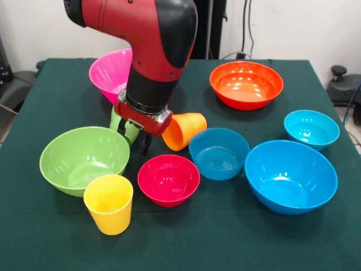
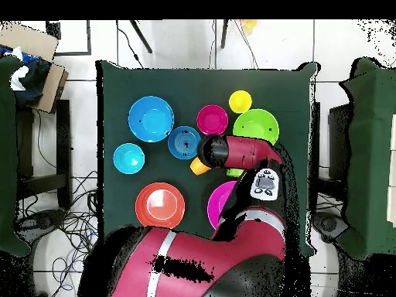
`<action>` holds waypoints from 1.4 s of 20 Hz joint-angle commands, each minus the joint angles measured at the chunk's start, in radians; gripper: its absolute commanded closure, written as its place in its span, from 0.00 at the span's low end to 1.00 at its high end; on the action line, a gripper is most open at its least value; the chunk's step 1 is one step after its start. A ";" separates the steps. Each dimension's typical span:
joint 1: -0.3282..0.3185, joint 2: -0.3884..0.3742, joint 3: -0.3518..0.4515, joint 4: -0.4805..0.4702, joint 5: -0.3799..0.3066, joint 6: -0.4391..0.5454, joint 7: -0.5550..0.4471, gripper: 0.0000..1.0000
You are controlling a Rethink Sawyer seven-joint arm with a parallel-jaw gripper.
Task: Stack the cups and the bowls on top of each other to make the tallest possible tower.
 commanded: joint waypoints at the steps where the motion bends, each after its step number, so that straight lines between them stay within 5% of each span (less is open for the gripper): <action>1: -0.190 -0.075 0.272 0.074 -0.093 0.162 -0.338 0.00; 17: -0.226 -0.036 0.344 0.059 -0.203 0.140 -0.229 0.00; 28: -0.219 -0.042 0.376 0.105 -0.188 0.144 -0.140 0.00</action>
